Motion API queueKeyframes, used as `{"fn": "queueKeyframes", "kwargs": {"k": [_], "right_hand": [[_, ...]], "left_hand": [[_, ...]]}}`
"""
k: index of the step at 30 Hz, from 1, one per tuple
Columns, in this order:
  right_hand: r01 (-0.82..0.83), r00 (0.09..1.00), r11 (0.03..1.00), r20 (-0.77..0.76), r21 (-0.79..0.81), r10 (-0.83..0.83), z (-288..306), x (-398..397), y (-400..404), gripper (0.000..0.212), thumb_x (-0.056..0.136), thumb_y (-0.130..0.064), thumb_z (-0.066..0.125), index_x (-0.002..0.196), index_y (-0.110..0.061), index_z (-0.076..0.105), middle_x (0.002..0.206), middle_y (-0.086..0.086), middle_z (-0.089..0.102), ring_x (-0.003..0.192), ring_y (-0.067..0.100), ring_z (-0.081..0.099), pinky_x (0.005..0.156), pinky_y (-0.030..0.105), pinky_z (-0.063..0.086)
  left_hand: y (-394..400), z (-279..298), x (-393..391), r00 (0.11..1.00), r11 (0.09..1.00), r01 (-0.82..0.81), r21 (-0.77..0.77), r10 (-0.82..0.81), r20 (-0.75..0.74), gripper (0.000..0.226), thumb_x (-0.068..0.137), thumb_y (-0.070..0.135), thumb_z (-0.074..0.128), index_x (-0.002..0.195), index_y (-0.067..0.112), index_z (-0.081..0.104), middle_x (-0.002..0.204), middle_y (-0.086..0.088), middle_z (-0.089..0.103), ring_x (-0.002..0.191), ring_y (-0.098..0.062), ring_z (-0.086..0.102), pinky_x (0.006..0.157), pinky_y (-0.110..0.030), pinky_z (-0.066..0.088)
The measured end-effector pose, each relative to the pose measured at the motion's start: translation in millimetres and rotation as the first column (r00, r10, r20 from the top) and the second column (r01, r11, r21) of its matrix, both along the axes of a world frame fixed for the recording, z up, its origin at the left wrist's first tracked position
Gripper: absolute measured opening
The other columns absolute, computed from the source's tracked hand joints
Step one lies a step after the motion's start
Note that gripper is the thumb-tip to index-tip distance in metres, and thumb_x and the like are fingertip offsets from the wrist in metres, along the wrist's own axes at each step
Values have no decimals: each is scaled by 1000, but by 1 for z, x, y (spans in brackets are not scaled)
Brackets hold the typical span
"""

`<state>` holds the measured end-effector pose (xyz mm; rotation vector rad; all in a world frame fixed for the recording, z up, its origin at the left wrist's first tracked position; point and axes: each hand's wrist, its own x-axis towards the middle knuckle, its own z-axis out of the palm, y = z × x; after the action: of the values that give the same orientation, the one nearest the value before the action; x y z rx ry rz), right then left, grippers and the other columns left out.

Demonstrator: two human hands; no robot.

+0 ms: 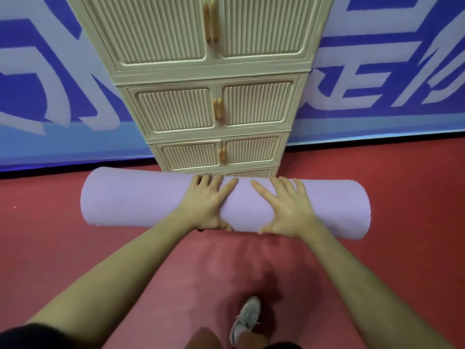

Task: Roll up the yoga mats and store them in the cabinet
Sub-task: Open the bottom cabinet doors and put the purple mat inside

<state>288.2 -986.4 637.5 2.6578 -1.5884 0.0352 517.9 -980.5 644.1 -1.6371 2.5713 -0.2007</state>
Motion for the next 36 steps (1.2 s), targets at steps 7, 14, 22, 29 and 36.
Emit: {"fn": "queueKeyframes", "kwargs": {"k": [7, 14, 22, 29, 36], "right_hand": [[15, 1000, 994, -22, 105, -12, -32, 26, -62, 126, 29, -76, 72, 139, -31, 31, 119, 18, 58, 104, 37, 58, 88, 56, 44], [64, 995, 977, -88, 203, -47, -115, 60, -115, 125, 32, -73, 74, 142, -24, 39, 119, 18, 53, 101, 37, 54, 85, 55, 41], [70, 982, 949, -189, 307, -11, -320, 89, -147, 118, 59, -78, 60, 151, -31, 3, 140, 9, 33, 124, 30, 34, 103, 46, 24], [-21, 957, 957, -270, 289, 102, -541, 85, -165, 118, 55, -83, 57, 150, -26, 19, 125, 12, 48, 107, 31, 49, 92, 44, 37], [-34, 947, 949, -293, 313, 131, -666, 70, -169, 120, 57, -83, 57, 151, -30, 5, 134, 9, 41, 112, 29, 46, 92, 39, 39]], "left_hand": [[-66, -36, 26, 1000, 998, 23, 65, -22, -14, 117, 38, 84, 67, 130, 12, 56, 108, -16, 63, 83, -35, 59, 73, -41, 45], [-129, -122, 57, 995, 981, 96, 167, -91, -39, 116, 43, 85, 66, 130, 10, 56, 102, -16, 63, 74, -32, 57, 68, -37, 41], [-166, -339, 84, 992, 953, 125, 277, -111, -63, 112, 50, 88, 40, 131, 12, 56, 100, -14, 65, 76, -32, 59, 69, -40, 48], [-177, -568, 86, 980, 946, 192, 263, -172, -98, 113, 50, 92, 34, 132, 17, 55, 89, -10, 65, 64, -27, 53, 60, -34, 42], [-178, -705, 78, 969, 957, 231, 176, -210, -127, 115, 51, 95, 34, 135, 18, 53, 79, -6, 60, 58, -25, 46, 56, -32, 37]]}}
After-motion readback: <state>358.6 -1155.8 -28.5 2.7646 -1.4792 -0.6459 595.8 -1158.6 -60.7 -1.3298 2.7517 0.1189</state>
